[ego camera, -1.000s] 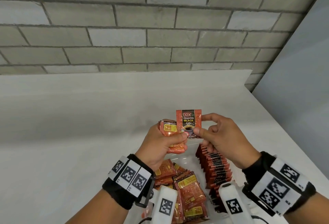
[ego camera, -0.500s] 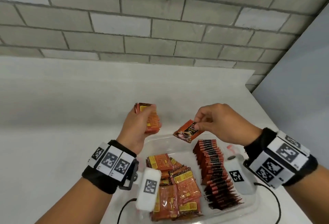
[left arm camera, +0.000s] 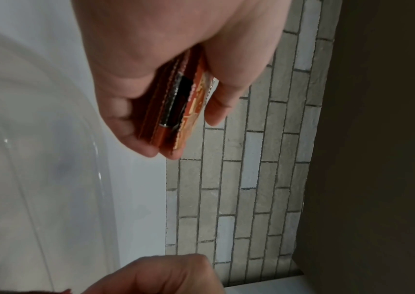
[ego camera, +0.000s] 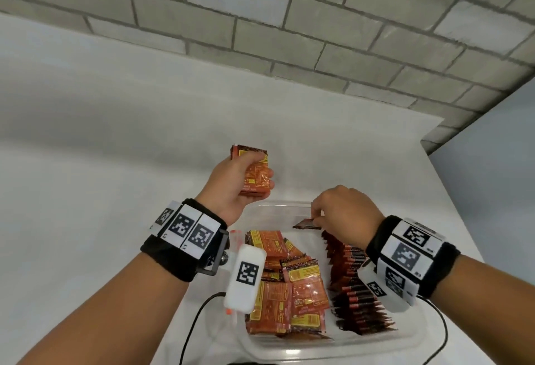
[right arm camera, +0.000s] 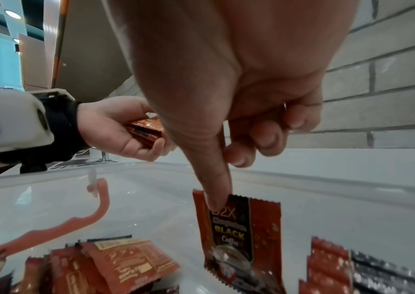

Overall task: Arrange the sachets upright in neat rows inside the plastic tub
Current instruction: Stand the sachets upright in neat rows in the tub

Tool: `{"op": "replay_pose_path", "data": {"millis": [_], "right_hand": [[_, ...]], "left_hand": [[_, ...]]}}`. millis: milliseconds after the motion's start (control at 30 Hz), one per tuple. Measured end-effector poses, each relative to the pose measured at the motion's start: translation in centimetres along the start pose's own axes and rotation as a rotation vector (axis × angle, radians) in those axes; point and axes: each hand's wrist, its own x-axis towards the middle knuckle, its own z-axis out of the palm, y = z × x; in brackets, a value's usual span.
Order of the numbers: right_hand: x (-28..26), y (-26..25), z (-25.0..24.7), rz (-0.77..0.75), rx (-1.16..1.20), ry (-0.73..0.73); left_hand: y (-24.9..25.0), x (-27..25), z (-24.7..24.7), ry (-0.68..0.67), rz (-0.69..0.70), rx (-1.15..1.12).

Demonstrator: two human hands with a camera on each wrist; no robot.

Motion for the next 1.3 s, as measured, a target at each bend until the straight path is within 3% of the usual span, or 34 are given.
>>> {"op": "replay_pose_path", "data": {"millis": [333, 567, 867, 1000, 1133, 1300], "right_hand": [[0.3, -0.3, 1.2, 0.051, -0.025, -0.03], [0.2, -0.6, 1.6, 0.027, -0.318, 0.009], [0.1, -0.6, 1.4, 0.023, -0.346, 0.035], [-1.0, 0.2, 0.4, 0.068, -0.073, 0.145], [-2.9, 0.8, -1.0, 0.039, 0.677, 0.366], [-4.0, 0.9, -1.3, 0.017, 1.127, 0.307]], "left_hand": [[-0.1, 0.0, -0.2, -0.019, -0.001, 0.018], [-0.1, -0.1, -0.2, -0.031, 0.009, 0.026], [-0.1, -0.4, -0.1, -0.04, 0.015, -0.007], [-0.2, -0.8, 0.1, -0.096, -0.005, 0.0], [-0.9, -1.9, 1.1, -0.22, 0.03, 0.171], [-2.2, -3.3, 3.0, -0.33, 0.045, 0.252]]}}
